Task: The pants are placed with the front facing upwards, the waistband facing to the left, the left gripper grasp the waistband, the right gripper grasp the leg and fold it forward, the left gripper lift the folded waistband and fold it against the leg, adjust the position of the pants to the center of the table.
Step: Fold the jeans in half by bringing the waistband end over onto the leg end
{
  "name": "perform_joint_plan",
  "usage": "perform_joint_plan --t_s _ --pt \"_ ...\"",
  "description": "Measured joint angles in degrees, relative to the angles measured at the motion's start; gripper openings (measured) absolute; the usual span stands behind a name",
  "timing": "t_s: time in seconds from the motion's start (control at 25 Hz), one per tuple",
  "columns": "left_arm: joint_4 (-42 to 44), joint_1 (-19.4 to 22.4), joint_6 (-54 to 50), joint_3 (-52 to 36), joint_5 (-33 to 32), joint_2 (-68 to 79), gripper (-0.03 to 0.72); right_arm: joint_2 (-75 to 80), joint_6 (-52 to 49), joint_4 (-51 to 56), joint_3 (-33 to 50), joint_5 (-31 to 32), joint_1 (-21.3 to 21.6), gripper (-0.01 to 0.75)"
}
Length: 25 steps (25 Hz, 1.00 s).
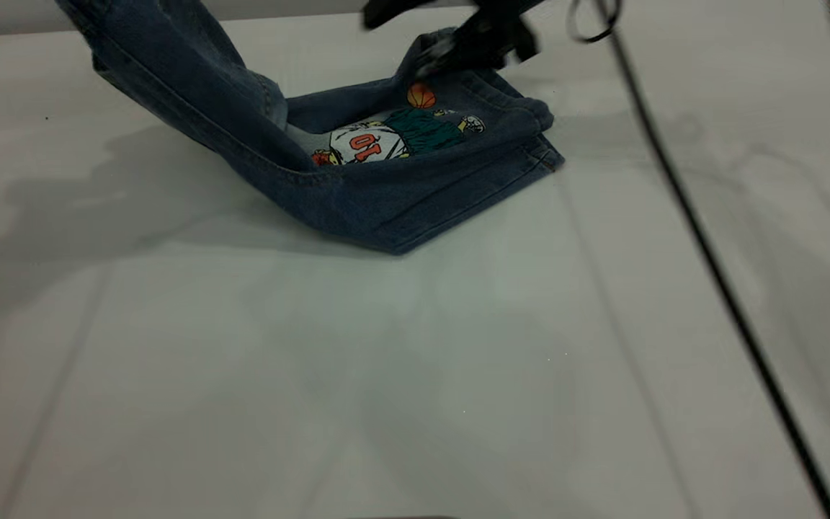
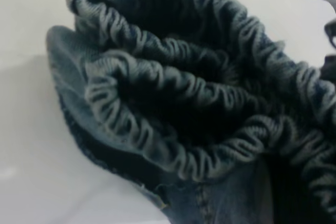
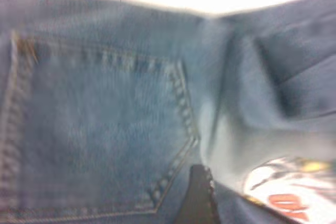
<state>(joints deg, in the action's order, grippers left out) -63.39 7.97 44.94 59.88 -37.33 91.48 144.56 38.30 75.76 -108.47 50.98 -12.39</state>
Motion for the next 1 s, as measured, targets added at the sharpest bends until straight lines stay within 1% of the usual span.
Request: perform_joint_plan --t_s 0.12,0.24,0.32,0.44,0.64,0.76,1.0 --pt "0.3 -5.3 0.6 0.5 2.7 0.1 0.098 -2.0 0.1 0.1 0.0 1.5 3.5 0.519" --pt "0.2 -10.7 0.8 2.4 7.0 1.1 0.099 -5.1 0.3 0.3 0.0 2.0 6.3 0.519" --pt "0.2 -13.9 0.8 4.0 9.3 3.0 0.099 -7.5 0.8 0.4 0.0 2.6 7.7 0.519" --pt "0.1 -17.3 0.8 6.3 10.6 7.0 0.099 -10.8 2.2 0.4 0.0 3.0 9.5 0.519" --pt "0.0 -21.9 0.0 10.9 12.0 15.3 0.099 -16.5 3.1 0.1 0.0 3.9 12.9 0.519" --pt "-0.4 -23.8 -0.1 14.8 13.7 20.8 0.099 -19.0 3.1 -0.6 0.0 4.4 14.6 0.519" --pt "-0.9 -26.6 -0.8 22.8 13.9 31.0 0.099 -20.8 3.1 -2.7 0.0 6.1 15.5 0.518"
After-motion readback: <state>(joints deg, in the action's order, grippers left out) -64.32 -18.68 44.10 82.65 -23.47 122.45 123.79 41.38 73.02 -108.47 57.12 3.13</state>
